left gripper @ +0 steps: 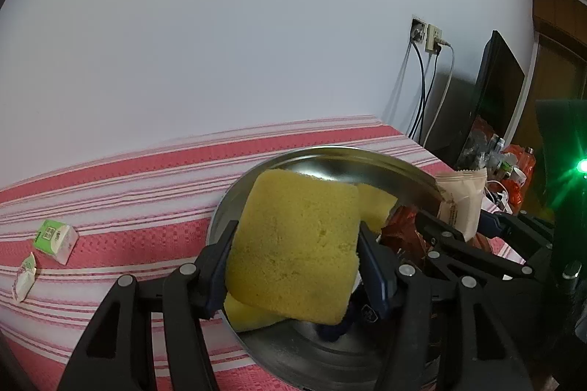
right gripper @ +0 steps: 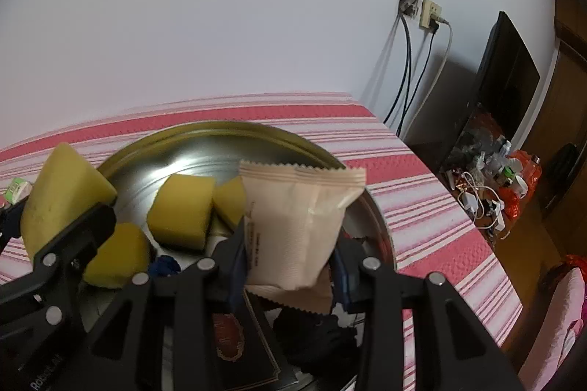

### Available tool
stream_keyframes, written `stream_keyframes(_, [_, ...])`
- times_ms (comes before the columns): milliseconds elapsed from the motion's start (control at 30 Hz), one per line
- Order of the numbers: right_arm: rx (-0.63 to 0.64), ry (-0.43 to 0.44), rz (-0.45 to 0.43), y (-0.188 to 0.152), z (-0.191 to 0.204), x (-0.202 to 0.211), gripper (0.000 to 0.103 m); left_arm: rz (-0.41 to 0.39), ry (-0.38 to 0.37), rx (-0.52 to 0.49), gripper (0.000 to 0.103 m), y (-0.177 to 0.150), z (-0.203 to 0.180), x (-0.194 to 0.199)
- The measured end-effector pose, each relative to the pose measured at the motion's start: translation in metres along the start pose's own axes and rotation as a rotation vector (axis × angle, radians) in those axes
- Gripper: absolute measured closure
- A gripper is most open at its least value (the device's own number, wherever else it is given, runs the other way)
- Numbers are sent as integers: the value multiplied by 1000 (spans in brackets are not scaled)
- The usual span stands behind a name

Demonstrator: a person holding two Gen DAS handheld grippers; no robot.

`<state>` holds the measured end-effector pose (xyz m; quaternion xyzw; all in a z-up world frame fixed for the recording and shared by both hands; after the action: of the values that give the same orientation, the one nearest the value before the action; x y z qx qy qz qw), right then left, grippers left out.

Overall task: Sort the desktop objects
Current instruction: 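Open the left tool dropping the sponge while the right tool releases the paper bag into the tin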

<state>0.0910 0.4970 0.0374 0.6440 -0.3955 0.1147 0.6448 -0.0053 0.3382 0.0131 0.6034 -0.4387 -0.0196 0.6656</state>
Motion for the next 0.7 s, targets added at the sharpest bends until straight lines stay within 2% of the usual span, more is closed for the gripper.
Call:
stream_keyframes(200, [20,-2,18,-1,2,-7,61,29,15,-5,40,-4,4,-10])
stream_keyframes(300, [6,-10,14,-2,-2,-7,43,47,26,10,34,-3,9,-13])
stream_keyframes(333, [1,-11,5,-2,-4,-5,41,43,29,20,27,-3,11,-12])
stream_keyframes(367, [-2,-11,1,-2,-5,-4,41,38,34,26,20,-2,13,-10])
stream_keyframes(433, [-11,-8,-14,0,-7,0,41,15,39,38,16,-1,16,-4])
stream_keyframes(700, [-29,0,-38,3,-4,11,41,-22,55,28,15,3,17,12])
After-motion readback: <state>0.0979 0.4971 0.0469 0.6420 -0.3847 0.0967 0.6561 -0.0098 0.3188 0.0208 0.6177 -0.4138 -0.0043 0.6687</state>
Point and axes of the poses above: each gripper's, at about its wrist camera, not at the fingertips, and x roughly against the way its jaws point, z to its left, y to its top, the point moved 1 cm from there along -x, roughly the way its jaws point, and after that the axes turned 1 degree about -y, right-handed, at the moved point
